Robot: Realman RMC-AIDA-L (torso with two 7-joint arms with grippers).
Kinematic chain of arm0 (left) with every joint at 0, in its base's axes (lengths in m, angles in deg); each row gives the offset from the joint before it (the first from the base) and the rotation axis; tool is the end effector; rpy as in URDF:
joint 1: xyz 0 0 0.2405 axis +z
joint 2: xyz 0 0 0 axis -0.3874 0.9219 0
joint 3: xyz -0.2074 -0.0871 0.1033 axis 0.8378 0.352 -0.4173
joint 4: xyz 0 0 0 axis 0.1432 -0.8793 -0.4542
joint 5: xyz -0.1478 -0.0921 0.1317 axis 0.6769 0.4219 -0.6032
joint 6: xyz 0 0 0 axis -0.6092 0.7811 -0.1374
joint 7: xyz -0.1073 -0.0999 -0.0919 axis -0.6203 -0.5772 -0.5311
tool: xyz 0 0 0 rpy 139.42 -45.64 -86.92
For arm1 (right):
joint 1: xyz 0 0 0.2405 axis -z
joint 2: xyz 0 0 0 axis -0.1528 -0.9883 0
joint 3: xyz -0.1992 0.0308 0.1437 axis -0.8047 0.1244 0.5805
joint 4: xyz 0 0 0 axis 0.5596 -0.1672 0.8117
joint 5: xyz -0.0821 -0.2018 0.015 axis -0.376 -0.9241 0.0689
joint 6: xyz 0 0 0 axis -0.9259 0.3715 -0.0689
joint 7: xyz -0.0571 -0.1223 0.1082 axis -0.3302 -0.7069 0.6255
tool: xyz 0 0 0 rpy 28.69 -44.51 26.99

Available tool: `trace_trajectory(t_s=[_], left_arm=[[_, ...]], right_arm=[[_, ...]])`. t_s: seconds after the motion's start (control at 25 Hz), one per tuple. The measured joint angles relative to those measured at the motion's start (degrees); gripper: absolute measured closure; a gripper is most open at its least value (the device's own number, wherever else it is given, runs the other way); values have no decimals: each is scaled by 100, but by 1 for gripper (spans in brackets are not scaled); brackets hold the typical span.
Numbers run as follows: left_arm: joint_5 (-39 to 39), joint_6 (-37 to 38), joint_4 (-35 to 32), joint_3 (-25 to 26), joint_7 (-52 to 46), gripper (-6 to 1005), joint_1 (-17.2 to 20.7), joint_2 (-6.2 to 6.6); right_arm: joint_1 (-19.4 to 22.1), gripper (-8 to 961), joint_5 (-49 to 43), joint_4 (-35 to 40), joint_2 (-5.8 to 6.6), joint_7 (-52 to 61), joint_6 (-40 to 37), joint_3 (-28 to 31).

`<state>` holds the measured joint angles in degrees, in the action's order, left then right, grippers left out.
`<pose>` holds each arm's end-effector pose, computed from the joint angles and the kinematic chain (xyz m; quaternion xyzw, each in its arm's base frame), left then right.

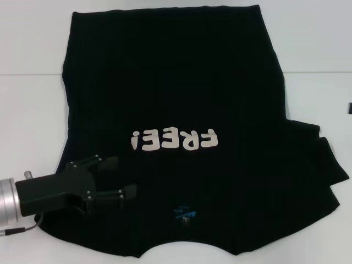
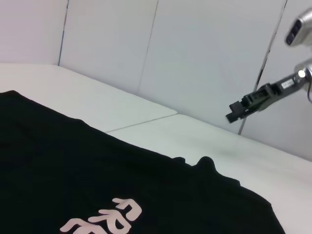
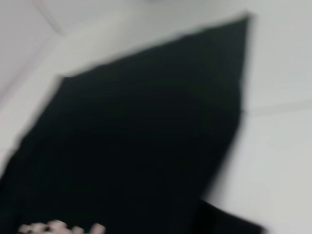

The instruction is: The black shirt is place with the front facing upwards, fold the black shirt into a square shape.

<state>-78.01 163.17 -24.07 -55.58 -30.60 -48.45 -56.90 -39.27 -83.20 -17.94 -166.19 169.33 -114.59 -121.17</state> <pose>-0.2845 0.3100 -0.0184 -0.9216 -0.2369 -0.2562 0.1701 0.3025 0.3976 0.1127 -0.7632 0.5568 0.1372 0.2979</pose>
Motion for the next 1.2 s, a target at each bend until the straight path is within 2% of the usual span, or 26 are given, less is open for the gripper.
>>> trace_trajectory(t_s=[0.08,0.2,0.28,0.44,0.72,1.2], left_arm=[[1,1,-5,2,97,90,49,-8],[3,23,20,3,161,95,73,-14],[4,37,33,1,175,95,84,-17],[5,43,40,1,181,95,109,-31],[22,15,44,1,190,95,153,-76],[22,-10,43,54,196,95,175,-99]], right_arm=[[-286,34,-820,102,50,369,-260,198],[-637,36,-1795,161,-12,569,-403,358],[-753,37,-2088,86,-77,621,-369,330],[-901,45,-2156,-340,-151,594,-6,151],[-1167,60,-2150,-1190,-130,590,696,-135],[-1376,86,-2147,-1855,-218,525,1276,-473]])
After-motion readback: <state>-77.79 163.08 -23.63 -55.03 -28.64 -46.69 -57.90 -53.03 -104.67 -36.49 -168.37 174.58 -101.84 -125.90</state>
